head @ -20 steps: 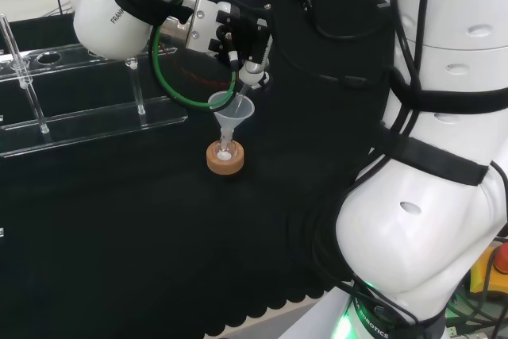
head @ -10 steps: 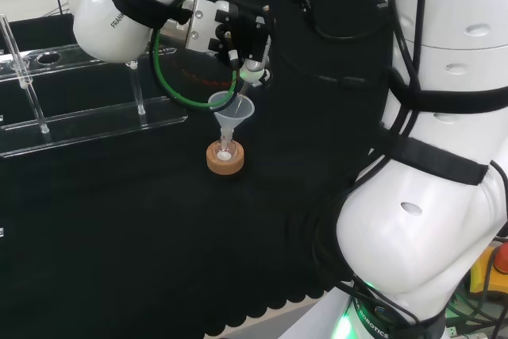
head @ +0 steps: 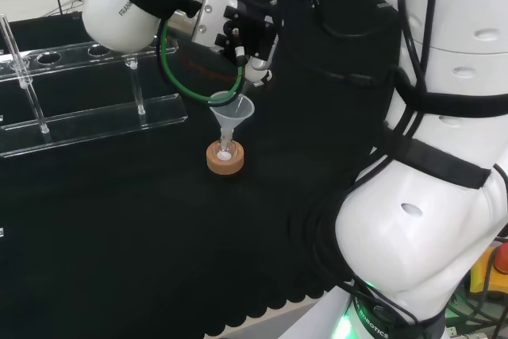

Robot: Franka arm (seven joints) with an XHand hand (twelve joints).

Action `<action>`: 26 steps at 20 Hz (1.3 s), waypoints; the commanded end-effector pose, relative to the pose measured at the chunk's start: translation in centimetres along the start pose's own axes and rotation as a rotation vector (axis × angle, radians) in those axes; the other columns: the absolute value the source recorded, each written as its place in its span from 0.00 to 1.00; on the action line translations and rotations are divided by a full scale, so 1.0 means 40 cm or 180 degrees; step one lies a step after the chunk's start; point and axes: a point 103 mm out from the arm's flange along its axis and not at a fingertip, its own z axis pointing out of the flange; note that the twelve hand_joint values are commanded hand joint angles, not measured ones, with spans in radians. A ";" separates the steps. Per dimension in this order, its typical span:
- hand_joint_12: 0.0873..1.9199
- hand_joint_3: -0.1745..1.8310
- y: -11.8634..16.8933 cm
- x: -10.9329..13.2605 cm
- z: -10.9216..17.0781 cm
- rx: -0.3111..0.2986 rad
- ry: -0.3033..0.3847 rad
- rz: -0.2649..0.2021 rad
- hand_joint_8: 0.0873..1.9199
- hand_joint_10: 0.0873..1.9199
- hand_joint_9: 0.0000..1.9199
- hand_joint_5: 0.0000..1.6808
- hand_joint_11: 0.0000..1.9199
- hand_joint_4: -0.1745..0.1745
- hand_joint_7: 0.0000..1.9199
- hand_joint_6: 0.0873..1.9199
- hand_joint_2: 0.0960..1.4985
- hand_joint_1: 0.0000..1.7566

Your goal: Pour all the NaCl from the weighing funnel into the round-bottom flask.

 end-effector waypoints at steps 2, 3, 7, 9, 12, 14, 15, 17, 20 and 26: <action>0.62 0.51 0.005 -0.013 0.044 -0.0008 0.0274 -0.0032 0.31 0.22 0.48 0.64 0.30 1.00 0.33 0.56 0.40 0.61; 0.62 0.51 0.005 -0.015 0.048 -0.0026 0.0323 -0.0035 0.31 0.22 0.48 0.64 0.30 1.00 0.33 0.56 0.40 0.61; 0.62 0.51 0.008 -0.028 0.069 -0.0076 0.0498 -0.0035 0.31 0.22 0.48 0.64 0.30 1.00 0.33 0.56 0.41 0.61; 0.62 0.51 0.011 -0.034 0.080 -0.0103 0.0605 -0.0040 0.31 0.22 0.48 0.64 0.30 1.00 0.33 0.56 0.41 0.61; 0.62 0.51 0.015 -0.046 0.100 -0.0136 0.0844 -0.0057 0.31 0.22 0.48 0.64 0.30 1.00 0.33 0.56 0.41 0.61; 0.62 0.51 0.017 -0.056 0.112 -0.0147 0.0959 -0.0056 0.31 0.22 0.48 0.64 0.31 1.00 0.33 0.56 0.41 0.61; 0.62 0.51 0.018 -0.059 0.116 -0.0154 0.0988 -0.0054 0.31 0.22 0.48 0.64 0.31 1.00 0.33 0.56 0.41 0.61; 0.62 0.51 0.019 -0.066 0.123 -0.0175 0.1063 -0.0048 0.31 0.22 0.48 0.64 0.31 1.00 0.33 0.56 0.41 0.61; 0.62 0.51 0.021 -0.070 0.130 -0.0200 0.1182 -0.0057 0.31 0.22 0.48 0.64 0.31 1.00 0.33 0.56 0.41 0.61; 0.62 0.51 0.029 -0.075 0.152 -0.0225 0.1355 -0.0079 0.31 0.22 0.48 0.64 0.31 1.00 0.33 0.56 0.41 0.61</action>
